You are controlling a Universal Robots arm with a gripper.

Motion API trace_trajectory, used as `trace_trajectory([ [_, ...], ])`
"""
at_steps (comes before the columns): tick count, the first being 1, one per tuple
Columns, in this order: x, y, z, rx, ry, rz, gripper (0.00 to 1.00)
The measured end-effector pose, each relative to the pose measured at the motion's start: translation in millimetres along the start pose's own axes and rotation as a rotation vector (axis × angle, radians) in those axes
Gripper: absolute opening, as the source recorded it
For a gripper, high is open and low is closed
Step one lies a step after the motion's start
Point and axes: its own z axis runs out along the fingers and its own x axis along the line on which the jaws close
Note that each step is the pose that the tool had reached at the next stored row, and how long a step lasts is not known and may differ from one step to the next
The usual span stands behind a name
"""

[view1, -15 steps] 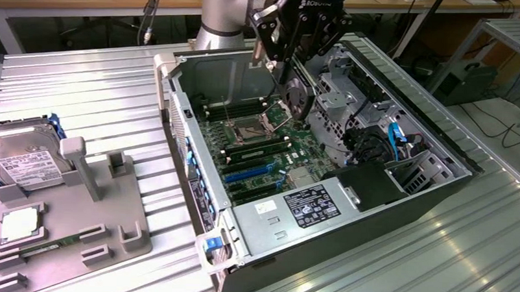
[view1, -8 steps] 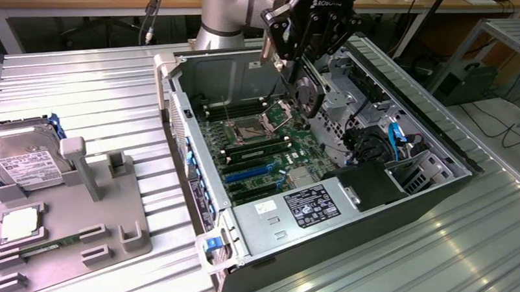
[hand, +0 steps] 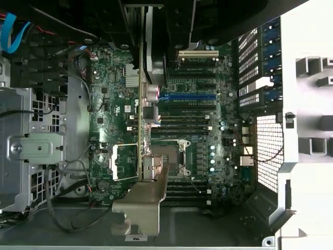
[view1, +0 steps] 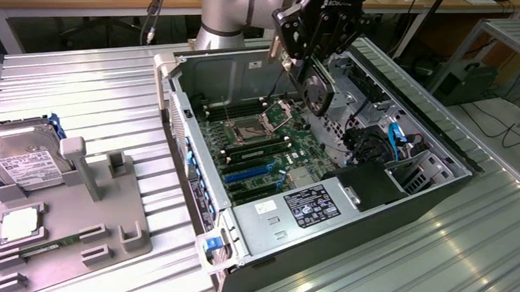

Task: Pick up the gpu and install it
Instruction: 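Pick up the gpu and move the gpu toward the slot, then insert the gpu into the slot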

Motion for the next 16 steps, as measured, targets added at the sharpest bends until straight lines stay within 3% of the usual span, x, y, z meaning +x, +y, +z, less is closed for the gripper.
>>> trace_trajectory([
  [5, -7.3, 0.1, 0.1, 0.0000, 0.0000, 0.000, 0.28],
  [16, -7.7, 0.1, 0.1, 0.0000, 0.0000, 0.000, 0.28],
])
